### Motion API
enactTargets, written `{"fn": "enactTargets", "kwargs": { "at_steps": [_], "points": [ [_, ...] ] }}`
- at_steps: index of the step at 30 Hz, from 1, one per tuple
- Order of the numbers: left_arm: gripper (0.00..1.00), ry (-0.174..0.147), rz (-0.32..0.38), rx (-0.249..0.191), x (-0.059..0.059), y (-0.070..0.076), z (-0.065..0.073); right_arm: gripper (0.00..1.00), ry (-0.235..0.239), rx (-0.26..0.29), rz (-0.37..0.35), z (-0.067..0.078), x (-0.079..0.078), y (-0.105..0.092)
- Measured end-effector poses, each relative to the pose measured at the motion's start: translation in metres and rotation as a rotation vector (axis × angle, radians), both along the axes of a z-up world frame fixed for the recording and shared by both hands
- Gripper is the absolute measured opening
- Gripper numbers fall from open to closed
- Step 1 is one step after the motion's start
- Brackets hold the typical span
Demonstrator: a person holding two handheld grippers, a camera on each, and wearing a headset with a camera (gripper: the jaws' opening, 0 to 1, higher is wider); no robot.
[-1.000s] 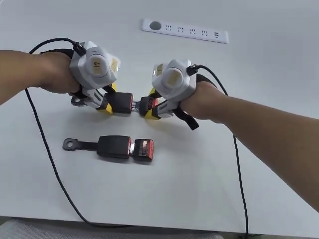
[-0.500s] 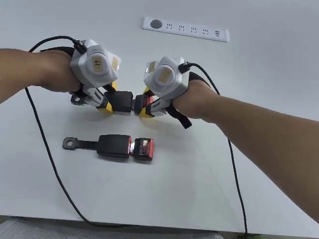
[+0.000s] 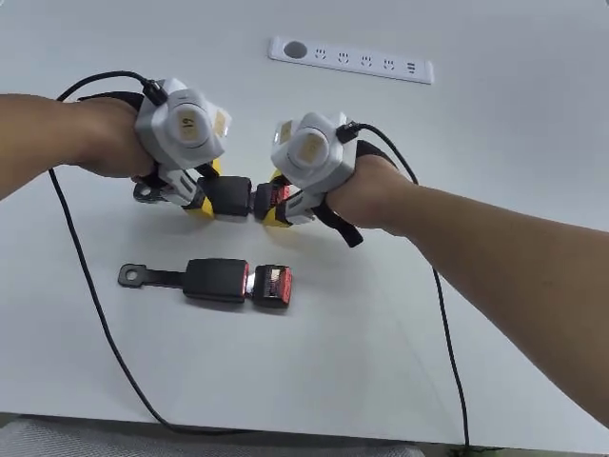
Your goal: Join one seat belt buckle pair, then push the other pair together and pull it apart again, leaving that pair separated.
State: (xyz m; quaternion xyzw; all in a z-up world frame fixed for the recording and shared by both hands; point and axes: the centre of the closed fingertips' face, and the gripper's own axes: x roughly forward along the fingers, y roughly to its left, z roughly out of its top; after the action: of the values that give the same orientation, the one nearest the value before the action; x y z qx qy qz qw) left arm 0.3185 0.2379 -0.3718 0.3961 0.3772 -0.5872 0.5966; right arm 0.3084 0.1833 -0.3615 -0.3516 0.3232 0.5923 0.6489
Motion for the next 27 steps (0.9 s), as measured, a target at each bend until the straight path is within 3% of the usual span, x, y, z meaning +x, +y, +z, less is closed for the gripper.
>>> {"fn": "enactTargets", "kwargs": {
  "at_steps": [27],
  "points": [
    [0.31, 0.004, 0.032, 0.011, 0.000, 0.001, 0.000, 0.33, -0.009, -0.027, -0.005, -0.001, 0.003, -0.011]
  ]
}}
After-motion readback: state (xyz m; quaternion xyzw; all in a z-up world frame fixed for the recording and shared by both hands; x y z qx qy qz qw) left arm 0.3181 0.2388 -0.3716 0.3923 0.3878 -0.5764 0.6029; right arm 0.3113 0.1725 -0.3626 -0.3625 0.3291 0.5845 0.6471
